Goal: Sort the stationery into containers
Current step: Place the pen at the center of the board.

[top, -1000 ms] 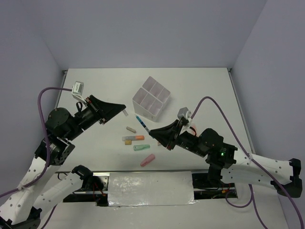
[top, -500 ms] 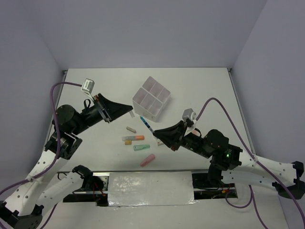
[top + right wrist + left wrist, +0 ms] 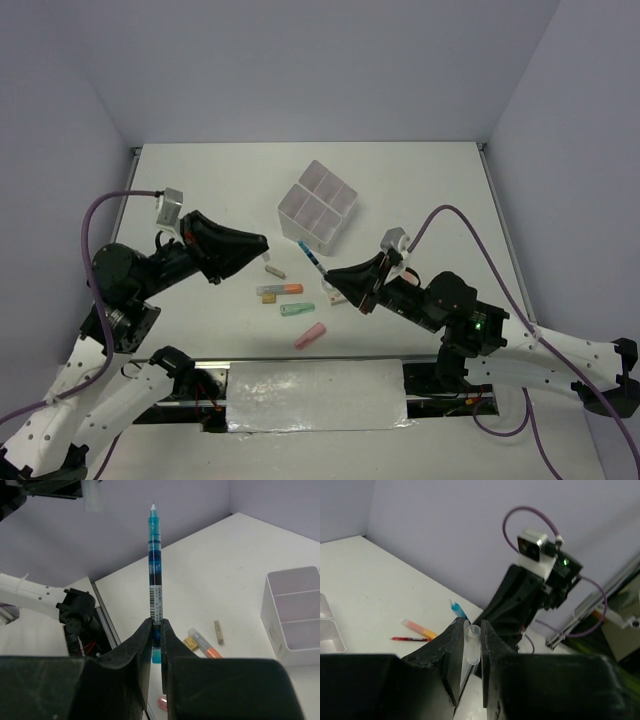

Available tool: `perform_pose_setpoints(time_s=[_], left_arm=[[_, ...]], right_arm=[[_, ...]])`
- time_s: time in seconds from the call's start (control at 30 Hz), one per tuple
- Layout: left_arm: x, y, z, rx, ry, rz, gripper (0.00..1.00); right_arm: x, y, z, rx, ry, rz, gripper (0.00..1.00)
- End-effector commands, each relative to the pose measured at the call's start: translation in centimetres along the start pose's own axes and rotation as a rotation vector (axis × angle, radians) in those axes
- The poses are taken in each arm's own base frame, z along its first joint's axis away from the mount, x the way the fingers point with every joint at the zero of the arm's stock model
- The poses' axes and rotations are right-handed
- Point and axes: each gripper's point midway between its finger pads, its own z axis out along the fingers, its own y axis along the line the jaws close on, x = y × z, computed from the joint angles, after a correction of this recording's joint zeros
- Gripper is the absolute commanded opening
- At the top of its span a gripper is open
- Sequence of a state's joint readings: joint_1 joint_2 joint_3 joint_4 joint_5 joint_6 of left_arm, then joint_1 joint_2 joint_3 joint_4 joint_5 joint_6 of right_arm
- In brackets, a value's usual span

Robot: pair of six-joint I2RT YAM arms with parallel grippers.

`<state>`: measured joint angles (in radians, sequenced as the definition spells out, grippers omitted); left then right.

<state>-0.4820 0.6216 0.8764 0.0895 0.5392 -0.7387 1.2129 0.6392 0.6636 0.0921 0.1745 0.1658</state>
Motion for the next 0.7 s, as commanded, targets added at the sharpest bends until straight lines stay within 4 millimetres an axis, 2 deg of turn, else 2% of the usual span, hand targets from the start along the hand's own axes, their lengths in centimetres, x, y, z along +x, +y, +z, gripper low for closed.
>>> perform_pose_setpoints(time_s=[0.0,0.1,0.17,0.23,0.27,0.3,0.33,0.37,0.43,0.47,0.5,0.53,0.57,0.63,0.67], left_arm=[[0.8,-3.1,-0.9,0.227,-0.011,0.199,0.0],[1.6,-4.1,-1.7,0.303,-0.005,0.253,0.0],[1.4,-3.3,-1.6,0.251,-0.017,0.261,0.0],[1.5,-2.2,-1.7,0.176,-0.006,0.266,0.0],[0.8,-0.8,-1.6,0.086,-0.034,0.256,0.0],[0.2,-0.3,-1.6,0.035,-0.043,0.255,0.0],[0.9,1.1,-1.8,-0.038,-0.006,0.232,0.0],[0.0,2.2,-2.0,-0.123,-0.031,0.227,0.0],[1.1,4.3,-2.8,-0.241,0.015,0.19,0.0],[1.0,5.0,-3.1,-0.296,0.016,0.179,0.0],[0.7,7.1,-3.9,-0.422,-0.001,0.165,0.0],[2.0,8.8,-5.0,-0.524,0.055,0.129,0.0],[2.2,9.9,-5.6,-0.595,0.07,0.119,0.0],[3.0,12.0,-6.9,-0.723,0.103,0.109,0.0],[3.9,12.6,-7.5,-0.755,0.139,0.102,0.0]], right_arm=[[-1.7,-0.9,0.1,0.057,-0.034,-0.014,0.0],[-1.9,-0.6,0.3,0.046,-0.034,-0.016,0.0],[-1.7,-0.7,0.4,0.052,-0.03,-0.012,0.0],[-0.7,-1.5,0.8,0.091,0.009,-0.021,0.0],[-0.1,-2.4,1.2,0.141,0.034,-0.024,0.0],[0.9,-3.3,1.5,0.175,0.077,-0.027,0.0],[2.2,-4.7,2.4,0.222,0.118,-0.019,0.0],[3.2,-5.2,2.7,0.231,0.144,-0.008,0.0],[4.9,-7.2,2.7,0.296,0.177,0.023,0.0],[6.1,-9.5,2.4,0.367,0.207,0.068,0.0],[7.1,-11.2,1.8,0.426,0.239,0.091,0.0],[8.4,-13.8,1.1,0.517,0.259,0.142,0.0],[9.1,-14.9,0.8,0.556,0.271,0.168,0.0],[11.8,-17.0,-0.3,0.648,0.339,0.211,0.0],[12.6,-18.4,-1.0,0.7,0.356,0.224,0.0]])
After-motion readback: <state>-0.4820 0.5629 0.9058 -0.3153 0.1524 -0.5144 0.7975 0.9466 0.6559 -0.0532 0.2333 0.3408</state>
